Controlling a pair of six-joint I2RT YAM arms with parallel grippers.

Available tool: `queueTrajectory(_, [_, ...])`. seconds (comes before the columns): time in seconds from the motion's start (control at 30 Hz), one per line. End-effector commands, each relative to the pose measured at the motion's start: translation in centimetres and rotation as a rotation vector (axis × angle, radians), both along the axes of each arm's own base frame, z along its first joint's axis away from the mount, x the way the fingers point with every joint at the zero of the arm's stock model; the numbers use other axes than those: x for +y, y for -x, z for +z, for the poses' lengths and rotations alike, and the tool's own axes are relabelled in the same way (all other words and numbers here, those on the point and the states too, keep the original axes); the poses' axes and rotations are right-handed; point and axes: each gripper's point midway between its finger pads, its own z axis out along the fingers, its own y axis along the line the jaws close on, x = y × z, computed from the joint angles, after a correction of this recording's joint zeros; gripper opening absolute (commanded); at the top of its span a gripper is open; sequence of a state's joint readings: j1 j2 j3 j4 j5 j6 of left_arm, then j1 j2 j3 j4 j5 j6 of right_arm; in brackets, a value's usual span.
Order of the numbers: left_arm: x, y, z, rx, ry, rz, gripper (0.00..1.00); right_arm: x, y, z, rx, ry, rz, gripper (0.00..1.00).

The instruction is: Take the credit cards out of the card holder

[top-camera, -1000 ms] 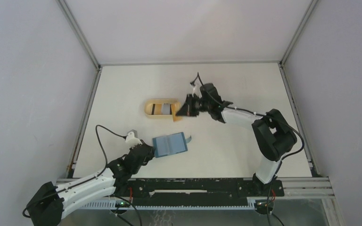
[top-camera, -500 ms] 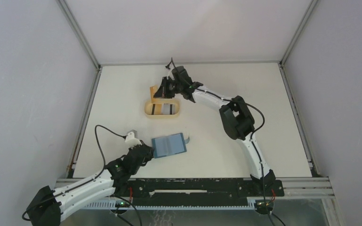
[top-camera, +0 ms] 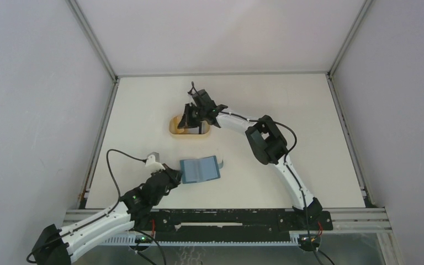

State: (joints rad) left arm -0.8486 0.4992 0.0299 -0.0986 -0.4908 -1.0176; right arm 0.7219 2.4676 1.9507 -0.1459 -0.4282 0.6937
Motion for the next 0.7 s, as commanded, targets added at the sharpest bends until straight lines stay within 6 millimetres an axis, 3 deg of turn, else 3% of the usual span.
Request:
queueTrajectory(0.0, [1.1,1.0,-2.8,0.044,-0.035,0.004,0.0,1.0,-1.1,2.6,-0.054,-0.034,0.018,0.16])
queueTrajectory(0.13, [1.1,0.9,-2.8,0.039,-0.029,0.006,0.0,0.6,-0.7,3.2,-0.088,0.012,0.049,0.35])
queueTrajectory(0.3, [1.0,0.9,-2.7,0.035,-0.03,0.005,0.0,0.0,-0.4,5.3,-0.143,0.068,0.044,0.57])
queueTrajectory(0.4, [1.0,0.7,-2.4,0.029,-0.036,0.003,0.0,-0.6,-0.7,7.1,-0.203,0.137,0.033,0.79])
queueTrajectory(0.57, [0.8,0.5,-1.9,0.025,-0.046,-0.003,0.0,-3.9,-1.1,9.2,-0.226,0.236,0.015,0.86])
queueTrajectory(0.67, [0.7,0.4,-1.7,0.022,-0.045,-0.005,0.0,-7.7,-0.7,13.7,-0.296,0.228,-0.037,0.87])
